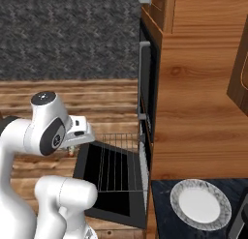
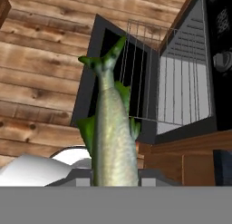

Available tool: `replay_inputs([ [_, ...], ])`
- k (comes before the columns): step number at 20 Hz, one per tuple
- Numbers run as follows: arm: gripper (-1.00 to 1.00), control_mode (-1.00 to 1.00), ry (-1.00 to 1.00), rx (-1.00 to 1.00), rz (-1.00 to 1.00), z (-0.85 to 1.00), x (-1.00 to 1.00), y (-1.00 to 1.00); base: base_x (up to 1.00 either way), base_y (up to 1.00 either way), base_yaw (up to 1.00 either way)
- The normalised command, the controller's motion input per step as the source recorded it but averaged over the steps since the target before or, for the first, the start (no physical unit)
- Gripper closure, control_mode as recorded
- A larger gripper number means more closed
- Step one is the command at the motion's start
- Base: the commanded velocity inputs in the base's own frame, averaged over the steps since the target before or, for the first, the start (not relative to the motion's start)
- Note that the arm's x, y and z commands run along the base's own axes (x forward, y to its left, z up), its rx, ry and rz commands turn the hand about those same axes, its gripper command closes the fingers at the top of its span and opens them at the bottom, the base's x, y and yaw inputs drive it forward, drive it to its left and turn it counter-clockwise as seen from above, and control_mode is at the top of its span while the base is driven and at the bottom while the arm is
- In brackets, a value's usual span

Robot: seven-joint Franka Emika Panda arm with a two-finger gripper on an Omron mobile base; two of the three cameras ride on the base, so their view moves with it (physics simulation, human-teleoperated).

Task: Place the fish on the rack of the oven, and slide the rack back inside. Close the oven door.

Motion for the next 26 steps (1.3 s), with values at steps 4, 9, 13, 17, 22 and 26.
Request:
replay_inputs([
  [4, 1.00, -1.00, 0.00, 0.00, -0.11, -0.10, 0.29, 0.00, 0.00, 0.00, 0.00],
  [9, 1.00, -1.00, 0.03, 0.00, -0.10, -0.09, 0.33, -0.01, 0.00, 0.00, 0.00],
  [13, 1.00, -1.00, 0.09, 0.00, -0.07, -0.26, 0.58, 0.00, 0.00, 0.00, 0.00],
  [17, 1.00, -1.00, 0.09, 0.00, -0.07, -0.34, 0.59, 0.00, 0.00, 0.00, 0.00],
  [22, 1.00, -1.00, 0.11, -0.01, -0.04, -0.58, 0.57, 0.00, 0.00, 0.00, 0.00],
  [26, 1.00, -1.00, 0.11, -0.03, -0.01, -0.67, 0.42, 0.00, 0.00, 0.00, 0.00],
])
